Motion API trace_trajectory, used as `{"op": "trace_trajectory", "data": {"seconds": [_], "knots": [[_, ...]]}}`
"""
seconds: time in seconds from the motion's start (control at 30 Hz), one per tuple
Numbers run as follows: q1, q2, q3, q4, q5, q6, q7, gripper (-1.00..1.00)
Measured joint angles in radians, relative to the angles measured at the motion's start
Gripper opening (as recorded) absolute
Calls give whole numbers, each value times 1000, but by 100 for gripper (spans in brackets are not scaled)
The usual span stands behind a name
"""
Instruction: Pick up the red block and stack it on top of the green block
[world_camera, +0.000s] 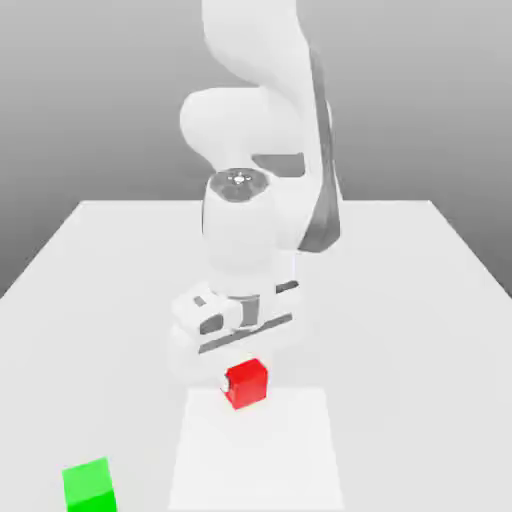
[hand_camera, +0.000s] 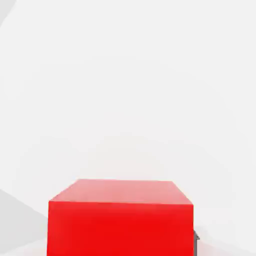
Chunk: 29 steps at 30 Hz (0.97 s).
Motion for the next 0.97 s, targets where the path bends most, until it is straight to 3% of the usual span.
{"op": "trace_trajectory", "data": {"seconds": [0.1, 0.17, 0.4, 0.7, 0.83, 0.87, 0.97], "knots": [[-9, -105, 3, -16, -16, -90, 8, -100], [-8, -110, -7, 23, 23, -134, 20, -100], [-76, 18, -47, 267, 137, -255, 156, -100], [-133, 201, -152, 592, 105, -400, 464, -100], [-154, 331, -140, 632, 145, -312, 465, -100], [-160, 358, -133, 635, 156, -288, 458, 100], [-160, 358, -133, 635, 156, -288, 458, 100]]}}
